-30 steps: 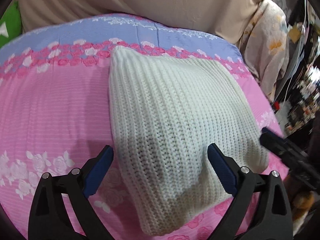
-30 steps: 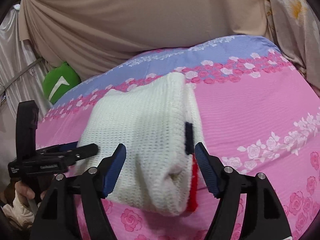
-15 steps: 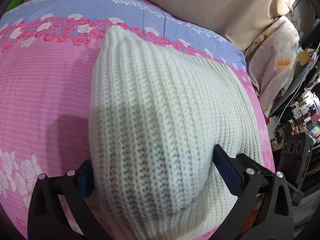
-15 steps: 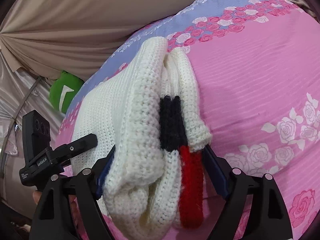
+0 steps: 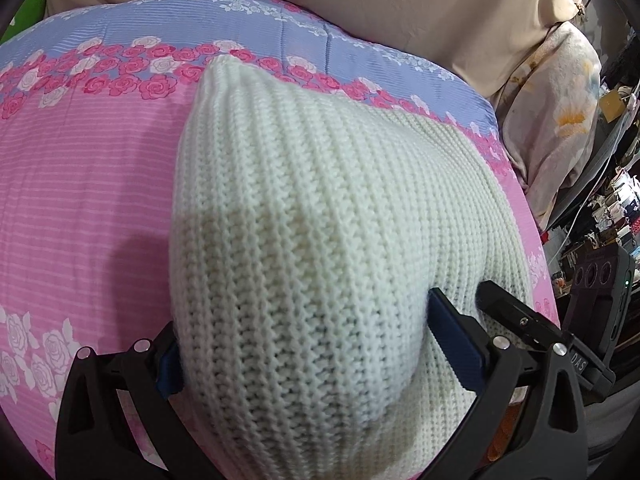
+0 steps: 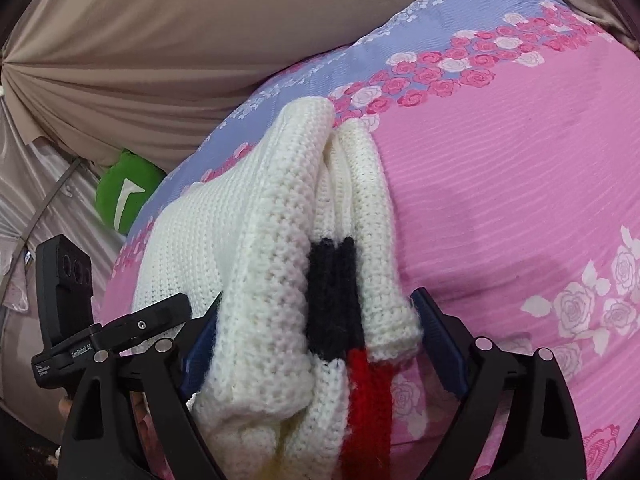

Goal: Fold small clothes

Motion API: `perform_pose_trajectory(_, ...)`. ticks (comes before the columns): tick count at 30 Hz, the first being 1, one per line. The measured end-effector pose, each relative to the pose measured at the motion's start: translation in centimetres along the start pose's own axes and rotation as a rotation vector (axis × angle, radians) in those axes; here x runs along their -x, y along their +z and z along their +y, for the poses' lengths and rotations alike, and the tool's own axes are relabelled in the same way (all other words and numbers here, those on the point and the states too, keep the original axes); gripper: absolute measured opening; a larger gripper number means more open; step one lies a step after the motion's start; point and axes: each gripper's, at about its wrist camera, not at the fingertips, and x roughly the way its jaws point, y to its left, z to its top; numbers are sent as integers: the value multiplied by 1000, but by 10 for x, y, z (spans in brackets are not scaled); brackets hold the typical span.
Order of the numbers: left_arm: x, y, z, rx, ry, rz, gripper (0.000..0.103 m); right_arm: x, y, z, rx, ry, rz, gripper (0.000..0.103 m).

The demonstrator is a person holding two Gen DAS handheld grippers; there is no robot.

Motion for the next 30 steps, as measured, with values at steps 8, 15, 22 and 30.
perform_pose_trajectory(8,0,4,-1,-4,-11,2,98,-9,11,3,-18,46,15,62)
perform_pose_trajectory(15,50,20,-12,-122,-113,-82,49,35,23,36,62,99,-97,44)
perform_pose_trajectory(22,140,49,-36,-325,-181,-340,47,102,50,107,241,153,-345,43)
perform_pose_trajectory(30,257,94,-25,-459,-172,-685,49,135,101,205,424,361,-600,44)
